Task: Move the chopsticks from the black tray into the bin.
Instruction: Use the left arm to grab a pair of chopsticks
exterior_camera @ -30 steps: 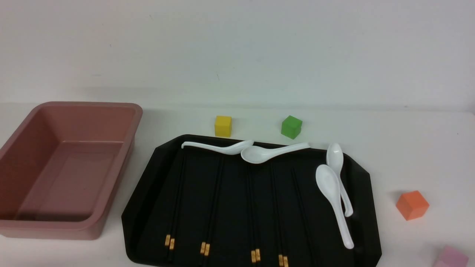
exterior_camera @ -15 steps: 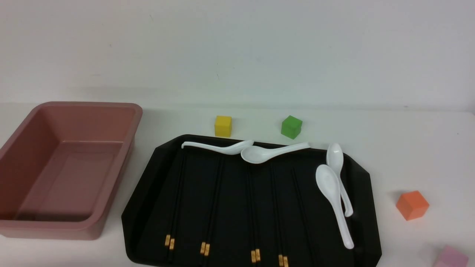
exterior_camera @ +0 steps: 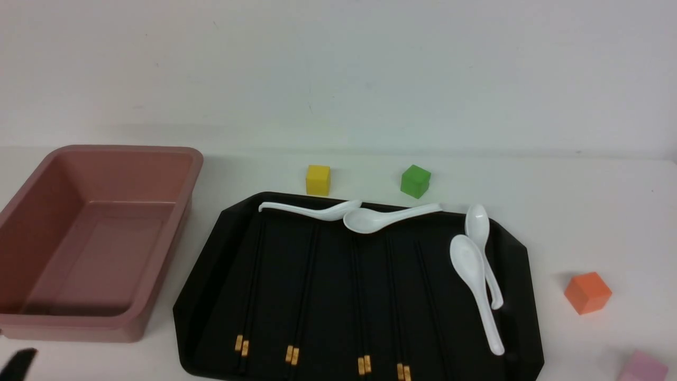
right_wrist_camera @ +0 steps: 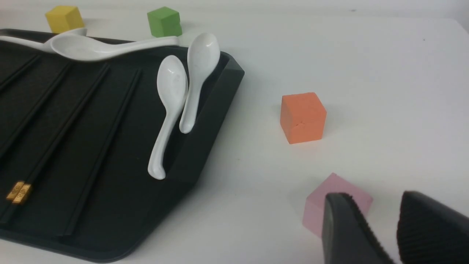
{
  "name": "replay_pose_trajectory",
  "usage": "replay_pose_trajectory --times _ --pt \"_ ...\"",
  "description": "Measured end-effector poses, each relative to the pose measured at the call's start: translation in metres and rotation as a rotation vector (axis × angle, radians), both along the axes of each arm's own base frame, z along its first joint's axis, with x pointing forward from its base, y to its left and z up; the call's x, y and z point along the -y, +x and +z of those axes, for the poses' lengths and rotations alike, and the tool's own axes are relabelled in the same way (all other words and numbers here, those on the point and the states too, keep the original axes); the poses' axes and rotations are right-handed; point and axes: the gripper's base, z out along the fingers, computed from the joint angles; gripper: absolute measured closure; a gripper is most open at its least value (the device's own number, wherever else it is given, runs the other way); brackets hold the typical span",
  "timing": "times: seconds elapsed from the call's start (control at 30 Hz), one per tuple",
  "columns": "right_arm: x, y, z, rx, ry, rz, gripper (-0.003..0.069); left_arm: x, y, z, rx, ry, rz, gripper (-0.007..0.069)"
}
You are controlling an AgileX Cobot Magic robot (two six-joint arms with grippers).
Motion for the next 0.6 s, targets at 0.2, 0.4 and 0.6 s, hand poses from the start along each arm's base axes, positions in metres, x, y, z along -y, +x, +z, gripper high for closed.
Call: replay_pose_trajectory --times 0.2,0.4,0.6 --pt "0.0 0.0 0.0 0.0 0.0 0.0 0.0419 -0.013 0.0 0.001 0.014 0.0 0.143 0.0385" --pt "0.0 0.0 0.0 0.0 0.0 0.0 0.0419 -0.019 -0.006 0.031 0.116 0.164 0.232 0.0406" --pt "0.0 0.0 0.0 0.0 0.0 0.0 0.0419 -0.018 -0.026 0.119 0.35 0.887 0.416 0.0566"
